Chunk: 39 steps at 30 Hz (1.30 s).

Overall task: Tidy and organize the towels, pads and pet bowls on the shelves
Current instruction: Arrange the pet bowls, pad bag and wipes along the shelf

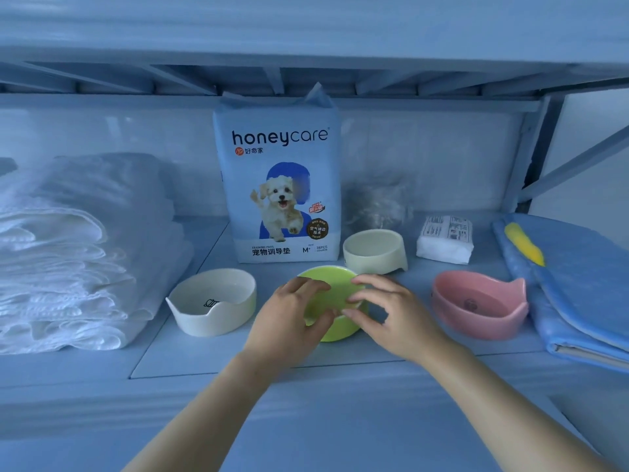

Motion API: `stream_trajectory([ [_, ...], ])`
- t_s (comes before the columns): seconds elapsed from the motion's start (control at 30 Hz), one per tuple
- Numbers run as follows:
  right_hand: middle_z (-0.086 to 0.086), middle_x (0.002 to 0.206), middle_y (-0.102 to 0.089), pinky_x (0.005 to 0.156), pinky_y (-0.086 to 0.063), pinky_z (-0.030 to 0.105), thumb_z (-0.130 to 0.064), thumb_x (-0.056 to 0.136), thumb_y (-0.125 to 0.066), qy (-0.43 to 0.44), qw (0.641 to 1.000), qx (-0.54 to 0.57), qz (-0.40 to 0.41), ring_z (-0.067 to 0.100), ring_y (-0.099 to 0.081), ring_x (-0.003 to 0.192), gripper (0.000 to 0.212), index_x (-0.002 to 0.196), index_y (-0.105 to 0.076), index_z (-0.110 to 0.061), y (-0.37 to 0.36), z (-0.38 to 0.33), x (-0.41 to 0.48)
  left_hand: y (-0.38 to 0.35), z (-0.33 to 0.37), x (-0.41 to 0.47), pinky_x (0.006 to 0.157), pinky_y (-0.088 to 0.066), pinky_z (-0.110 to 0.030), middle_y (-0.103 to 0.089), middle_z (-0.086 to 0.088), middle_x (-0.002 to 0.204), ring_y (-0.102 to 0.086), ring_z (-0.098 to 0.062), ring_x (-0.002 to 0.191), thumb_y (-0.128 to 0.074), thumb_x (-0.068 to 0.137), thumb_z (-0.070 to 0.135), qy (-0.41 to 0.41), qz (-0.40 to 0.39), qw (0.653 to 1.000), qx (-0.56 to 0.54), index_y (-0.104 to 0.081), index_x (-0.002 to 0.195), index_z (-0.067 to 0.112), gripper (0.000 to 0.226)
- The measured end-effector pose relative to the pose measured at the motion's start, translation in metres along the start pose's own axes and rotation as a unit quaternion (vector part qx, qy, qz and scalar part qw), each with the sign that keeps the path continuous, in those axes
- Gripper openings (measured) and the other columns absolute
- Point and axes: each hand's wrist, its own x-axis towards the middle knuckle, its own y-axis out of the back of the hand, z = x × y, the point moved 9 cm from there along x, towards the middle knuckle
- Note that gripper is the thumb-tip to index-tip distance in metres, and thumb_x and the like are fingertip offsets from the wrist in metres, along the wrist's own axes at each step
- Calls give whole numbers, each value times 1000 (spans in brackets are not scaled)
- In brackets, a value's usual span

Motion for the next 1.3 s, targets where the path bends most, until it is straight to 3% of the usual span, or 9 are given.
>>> stream_trajectory([
  [0.13,-8,124,-57,94,-35,15,-44,77,-70,21,999,21,-35,5,-50,113,35,102,-70,-20,0,8,-4,-4,7,-2,66,-36,-13,-59,11,108,-55,-13,92,-49,80,44,19,26,999,0,-64,107,26,36],
  [0.23,-4,120,-61,98,-40,24,-35,75,-73,45,997,36,-42,11,-52,114,32,102,-71,-18,-1,11,-3,-7,16,-6,73,-44,-20,-59,13,106,-57,-12,90,-47,83,49,2,23,1000,17,-66,103,28,35],
  [0.3,-1,114,-65,95,-43,28,-35,73,-71,61,996,50,-31,15,-56,110,31,97,-72,-17,0,12,-2,-7,17,-13,77,-48,-26,-56,13,107,-57,-9,90,-47,79,54,11,21,1000,12,-65,105,27,41],
  [0.47,0,103,-68,88,-44,23,-40,69,-70,79,995,65,-2,14,-58,100,31,90,-75,-17,1,13,0,-3,18,-29,78,-44,-18,-49,19,113,-50,3,93,-65,68,56,36,-1,998,53,-60,112,34,50],
  [0.63,-1,97,-68,83,-43,21,-40,67,-71,95,993,67,27,17,-59,95,31,88,-75,-18,2,8,-3,-3,23,-28,81,-51,-30,-55,19,121,-55,-7,104,-76,71,41,36,5,994,103,-61,115,34,47],
  [0.8,-1,108,-67,89,-42,21,-34,65,-79,73,990,116,21,15,-60,101,37,98,-73,-17,12,14,-7,0,38,-25,64,-53,-21,-65,18,110,-65,-9,92,-68,67,49,-13,39,982,185,-67,105,35,40],
  [0.97,-6,128,-58,99,-38,19,-25,66,-83,62,990,123,3,10,-54,115,52,115,-65,-20,15,18,-8,10,58,-19,44,-50,-21,-71,16,92,-68,-8,70,-53,62,50,-49,93,976,193,-72,93,30,41],
  [1.2,-6,128,-56,97,-38,15,-20,67,-82,74,985,146,47,6,-52,115,53,117,-64,-16,28,17,-2,26,63,-13,42,-46,-21,-71,13,82,-62,-15,56,-54,60,47,-19,130,973,187,-70,92,29,40],
  [1.3,-6,127,-55,95,-39,15,-20,69,-81,80,986,136,56,4,-49,113,55,120,-61,-15,30,19,0,35,62,-8,44,-36,-17,-66,12,70,-54,-15,53,-52,61,52,16,139,971,192,-67,90,33,38],
])
